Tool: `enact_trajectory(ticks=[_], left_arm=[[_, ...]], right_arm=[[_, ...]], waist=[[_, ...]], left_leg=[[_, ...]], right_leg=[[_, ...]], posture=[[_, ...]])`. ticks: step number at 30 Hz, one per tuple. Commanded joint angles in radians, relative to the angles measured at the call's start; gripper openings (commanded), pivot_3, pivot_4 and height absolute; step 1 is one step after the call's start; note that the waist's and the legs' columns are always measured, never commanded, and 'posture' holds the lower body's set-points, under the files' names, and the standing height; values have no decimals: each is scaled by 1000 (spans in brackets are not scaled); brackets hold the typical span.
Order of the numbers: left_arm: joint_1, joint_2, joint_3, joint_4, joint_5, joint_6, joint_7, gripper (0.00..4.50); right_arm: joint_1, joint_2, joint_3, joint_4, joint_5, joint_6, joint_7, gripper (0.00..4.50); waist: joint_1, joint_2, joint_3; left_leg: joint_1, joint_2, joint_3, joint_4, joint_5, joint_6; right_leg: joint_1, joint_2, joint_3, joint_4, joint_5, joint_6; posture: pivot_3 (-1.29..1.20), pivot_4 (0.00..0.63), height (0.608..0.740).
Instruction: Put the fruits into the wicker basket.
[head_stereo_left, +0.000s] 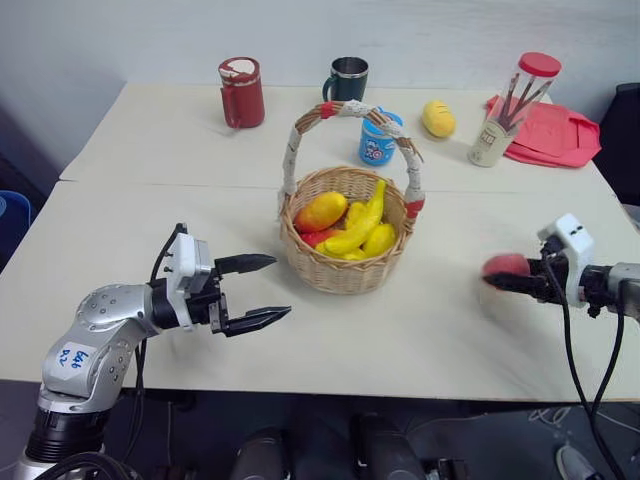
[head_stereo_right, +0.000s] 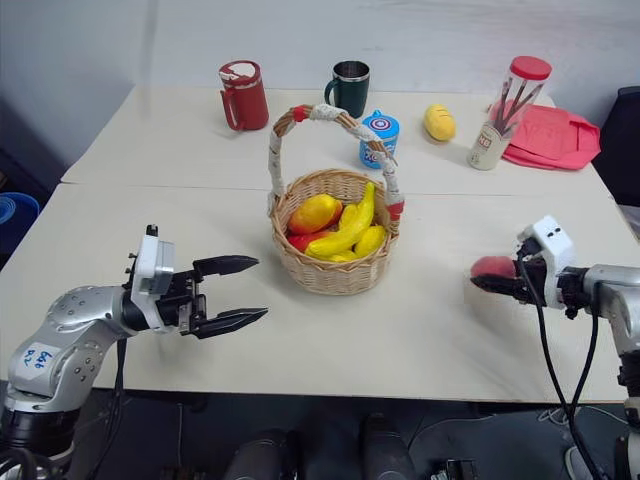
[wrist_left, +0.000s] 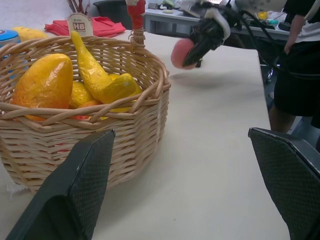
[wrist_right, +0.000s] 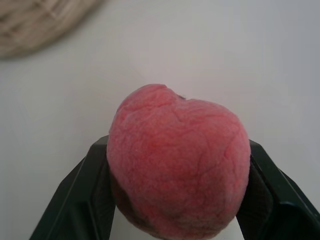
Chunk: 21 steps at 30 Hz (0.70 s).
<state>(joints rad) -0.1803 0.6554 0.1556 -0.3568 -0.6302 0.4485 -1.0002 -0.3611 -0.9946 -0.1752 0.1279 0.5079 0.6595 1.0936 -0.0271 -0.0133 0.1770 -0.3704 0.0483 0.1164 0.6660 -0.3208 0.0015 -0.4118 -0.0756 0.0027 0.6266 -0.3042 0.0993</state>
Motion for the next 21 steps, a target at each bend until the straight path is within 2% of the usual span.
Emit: enact_trajectory(ticks=[1,3,5,8,10,12,14,20,21], left_arm=[[26,-3,58,-14,-36,-10,21,4500],[40,-6,72,-5,-36,-18,25,4500],[57,-1,80,-3,-31,-25,20,4500],[74,4,95,-7,-31,-25,24,4500],[76,4,98,-11,-32,-22,29,4500],[76,3,102,-19,-32,-23,38,4500],[77,1,105,-25,-31,-23,47,4500],[88,-2,99,-44,-32,-21,64,4500],[87,-2,97,-45,-32,-20,66,4500]], right_arm=[[41,-9,-26,-377,212,149,51,2554],[-5,64,0,-499,242,161,-40,2554],[-126,191,58,-581,261,209,-199,2554],[-271,347,160,-609,212,258,-365,2554],[-308,395,188,-596,183,278,-430,2554],[-343,415,290,-543,67,223,-461,2554],[-360,439,331,-493,-9,167,-488,2554],[-352,490,298,-473,-47,106,-514,4464],[-334,486,283,-490,-22,86,-477,4488]], waist=[[-3,0,0],[-8,-1,0],[-12,-2,0],[-16,-2,0],[-5,-2,0],[3,-2,0],[2,-3,-1],[-2,-3,-1],[-2,-3,-1]], left_leg=[[0,1,0,0,0,0],[1,3,0,0,-1,-2],[1,4,-1,0,-1,-2],[0,3,-1,0,0,-4],[-1,3,-3,-1,0,-4],[-3,1,-6,0,0,-4],[-5,0,-6,0,-1,-2],[-6,-1,0,0,-4,2],[-6,-1,0,0,-4,2]], right_leg=[[0,-1,0,0,0,0],[0,-1,0,1,0,0],[0,-1,0,1,0,0],[-2,-2,0,3,0,-1],[-2,-3,0,3,0,-3],[-2,-5,0,1,-2,-5],[-2,-6,-1,1,-2,-5],[-3,-6,-9,1,-1,-4],[-3,-6,-10,1,-1,-4]], posture=[[0,150,740],[0,150,740],[0,150,740],[0,150,740],[0,150,740],[0,150,740],[0,150,740],[0,150,740],[0,150,740]])
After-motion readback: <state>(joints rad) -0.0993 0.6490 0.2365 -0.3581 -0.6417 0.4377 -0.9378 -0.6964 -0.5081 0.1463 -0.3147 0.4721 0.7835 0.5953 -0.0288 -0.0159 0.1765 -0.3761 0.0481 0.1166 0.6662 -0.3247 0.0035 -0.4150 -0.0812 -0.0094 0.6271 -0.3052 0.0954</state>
